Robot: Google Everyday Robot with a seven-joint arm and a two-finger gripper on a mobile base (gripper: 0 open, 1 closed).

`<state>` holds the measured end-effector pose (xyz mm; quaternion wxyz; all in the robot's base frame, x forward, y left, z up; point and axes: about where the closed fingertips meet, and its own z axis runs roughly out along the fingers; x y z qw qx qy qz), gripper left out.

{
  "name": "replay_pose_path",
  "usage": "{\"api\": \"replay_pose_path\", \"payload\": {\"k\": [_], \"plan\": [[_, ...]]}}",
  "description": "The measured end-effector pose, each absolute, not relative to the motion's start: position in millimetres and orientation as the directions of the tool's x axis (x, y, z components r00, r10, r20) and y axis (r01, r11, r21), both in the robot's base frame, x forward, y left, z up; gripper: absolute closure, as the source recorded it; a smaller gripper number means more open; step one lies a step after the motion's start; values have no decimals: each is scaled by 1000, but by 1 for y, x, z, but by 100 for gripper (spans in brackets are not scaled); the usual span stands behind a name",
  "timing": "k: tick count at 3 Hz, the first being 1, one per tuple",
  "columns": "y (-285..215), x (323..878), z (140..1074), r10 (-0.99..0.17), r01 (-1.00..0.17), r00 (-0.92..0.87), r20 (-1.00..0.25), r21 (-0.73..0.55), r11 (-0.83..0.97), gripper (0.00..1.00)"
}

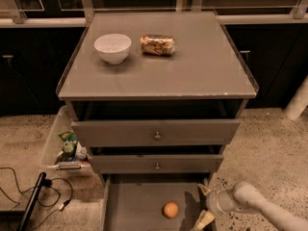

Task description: Place orange into bottom drawer

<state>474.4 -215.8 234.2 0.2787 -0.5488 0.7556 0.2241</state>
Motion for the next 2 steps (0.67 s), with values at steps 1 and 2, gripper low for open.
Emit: {"api": "replay_pose_path", "payload": {"k": [1, 2], "plan": [[-253, 452, 283, -685, -948, -216, -696, -18, 317, 0], [-274, 431, 321, -655, -941, -169, -736, -78, 330, 0]]}}
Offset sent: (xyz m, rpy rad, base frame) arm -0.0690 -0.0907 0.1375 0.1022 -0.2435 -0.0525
